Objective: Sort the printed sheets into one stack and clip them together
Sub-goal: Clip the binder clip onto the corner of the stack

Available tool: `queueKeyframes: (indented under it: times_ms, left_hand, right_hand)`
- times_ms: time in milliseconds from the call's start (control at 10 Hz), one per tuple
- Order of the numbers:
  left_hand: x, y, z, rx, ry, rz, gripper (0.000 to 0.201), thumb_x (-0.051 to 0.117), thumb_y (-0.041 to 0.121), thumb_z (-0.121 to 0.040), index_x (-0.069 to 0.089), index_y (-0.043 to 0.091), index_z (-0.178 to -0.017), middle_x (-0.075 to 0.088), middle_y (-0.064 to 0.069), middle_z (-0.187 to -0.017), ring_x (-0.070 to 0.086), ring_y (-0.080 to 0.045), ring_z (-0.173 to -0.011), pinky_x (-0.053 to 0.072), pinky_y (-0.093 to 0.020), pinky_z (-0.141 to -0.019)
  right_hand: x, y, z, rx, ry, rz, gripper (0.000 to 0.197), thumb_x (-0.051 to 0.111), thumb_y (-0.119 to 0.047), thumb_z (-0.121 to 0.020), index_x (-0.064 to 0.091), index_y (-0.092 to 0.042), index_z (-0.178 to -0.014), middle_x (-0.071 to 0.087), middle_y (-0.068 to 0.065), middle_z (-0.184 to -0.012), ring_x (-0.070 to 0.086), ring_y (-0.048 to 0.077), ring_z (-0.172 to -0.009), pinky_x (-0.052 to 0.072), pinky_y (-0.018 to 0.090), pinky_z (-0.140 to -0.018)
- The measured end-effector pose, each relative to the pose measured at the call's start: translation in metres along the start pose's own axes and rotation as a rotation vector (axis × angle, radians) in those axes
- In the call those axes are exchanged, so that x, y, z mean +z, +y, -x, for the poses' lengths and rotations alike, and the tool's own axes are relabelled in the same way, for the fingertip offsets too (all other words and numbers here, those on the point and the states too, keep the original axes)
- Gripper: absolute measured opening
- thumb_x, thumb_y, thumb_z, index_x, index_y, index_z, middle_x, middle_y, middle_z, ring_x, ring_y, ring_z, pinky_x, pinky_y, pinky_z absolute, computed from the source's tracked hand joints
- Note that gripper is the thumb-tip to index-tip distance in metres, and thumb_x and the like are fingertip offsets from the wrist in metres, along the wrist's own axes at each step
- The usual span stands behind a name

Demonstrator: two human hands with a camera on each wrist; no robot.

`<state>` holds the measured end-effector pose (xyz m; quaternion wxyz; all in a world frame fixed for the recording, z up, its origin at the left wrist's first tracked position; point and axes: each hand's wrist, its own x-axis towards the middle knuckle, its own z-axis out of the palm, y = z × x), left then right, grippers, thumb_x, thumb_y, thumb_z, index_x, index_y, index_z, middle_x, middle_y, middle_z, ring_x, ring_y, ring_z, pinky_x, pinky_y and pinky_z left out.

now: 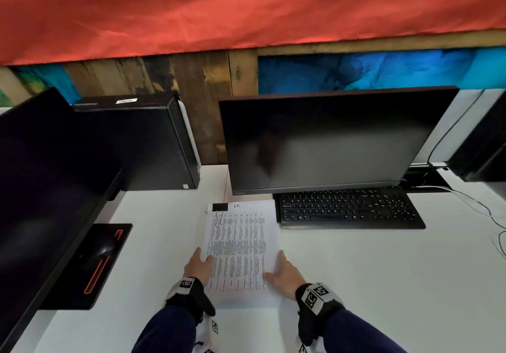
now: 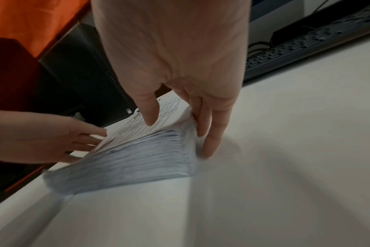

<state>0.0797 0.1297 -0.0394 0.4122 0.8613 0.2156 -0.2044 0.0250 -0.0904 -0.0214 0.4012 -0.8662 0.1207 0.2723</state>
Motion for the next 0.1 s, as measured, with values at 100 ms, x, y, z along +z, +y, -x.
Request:
queueKeyframes:
  times_ms: [100]
  left_hand:
    - [0.0068, -0.0136, 0.0091, 0.046, 0.007, -0.155, 0.066, 0.039, 0.033, -0.1, 0.006, 0.011, -0.152, 0.022, -0.011, -0.157, 0.026, -0.026, -0.143, 0.024, -0.034, -0.115]
  right_hand:
    - [0.0028, 0.0157, 0.0174, -0.046, -0.082, 0.068, 0.084, 0.048, -0.035, -0.096, -0.009, -0.007, -0.151, 0.031, 0.014, -0.153, 0.038, 0.024, -0.137, 0.033, 0.026, -0.106]
